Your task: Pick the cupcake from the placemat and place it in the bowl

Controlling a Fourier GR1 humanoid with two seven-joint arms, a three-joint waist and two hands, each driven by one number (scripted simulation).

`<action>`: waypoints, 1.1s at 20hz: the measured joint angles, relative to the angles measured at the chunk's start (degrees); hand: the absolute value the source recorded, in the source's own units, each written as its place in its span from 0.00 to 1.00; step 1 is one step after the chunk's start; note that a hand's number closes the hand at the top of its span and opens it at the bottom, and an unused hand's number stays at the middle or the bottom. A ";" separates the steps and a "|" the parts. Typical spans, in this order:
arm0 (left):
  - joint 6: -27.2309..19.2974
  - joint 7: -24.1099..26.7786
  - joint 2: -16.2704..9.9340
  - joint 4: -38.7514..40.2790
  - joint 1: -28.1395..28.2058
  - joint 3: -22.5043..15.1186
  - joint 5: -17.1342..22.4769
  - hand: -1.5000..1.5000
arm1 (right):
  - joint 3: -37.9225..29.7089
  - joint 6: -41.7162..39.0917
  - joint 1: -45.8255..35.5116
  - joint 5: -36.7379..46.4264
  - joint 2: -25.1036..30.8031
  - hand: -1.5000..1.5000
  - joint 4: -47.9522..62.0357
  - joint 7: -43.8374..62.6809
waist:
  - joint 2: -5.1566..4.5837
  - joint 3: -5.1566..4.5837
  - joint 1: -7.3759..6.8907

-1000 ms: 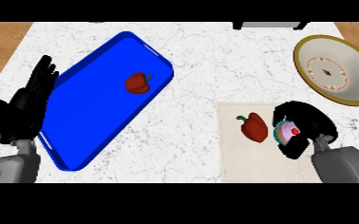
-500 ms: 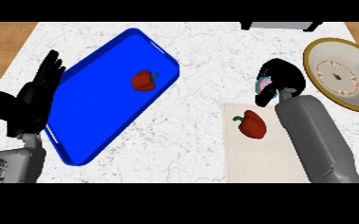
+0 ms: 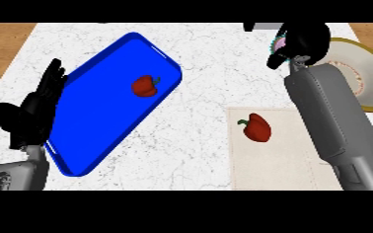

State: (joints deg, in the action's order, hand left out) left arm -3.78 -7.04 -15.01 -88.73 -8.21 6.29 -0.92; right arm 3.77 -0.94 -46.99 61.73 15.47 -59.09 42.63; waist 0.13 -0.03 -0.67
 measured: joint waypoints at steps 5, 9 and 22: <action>0.04 -0.92 -0.08 -1.00 0.29 0.29 -0.02 0.50 | -1.58 4.24 -2.66 3.14 1.11 1.00 -4.94 4.69 | 0.04 0.00 0.38; 0.33 -1.22 0.07 -1.64 0.89 0.69 0.12 0.50 | -4.14 4.25 -2.40 3.24 3.47 1.00 -8.37 5.62 | 0.01 0.01 0.53; 1.56 -0.86 0.35 -1.50 0.58 1.32 0.02 0.50 | -18.36 12.79 0.73 -7.24 13.04 1.00 3.22 -12.66 | -0.34 0.05 -0.05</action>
State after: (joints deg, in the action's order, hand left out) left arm -2.22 -7.90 -14.67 -90.23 -7.63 7.61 -0.89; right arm -14.59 11.85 -46.25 54.49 28.51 -55.87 29.97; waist -0.21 0.03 -0.71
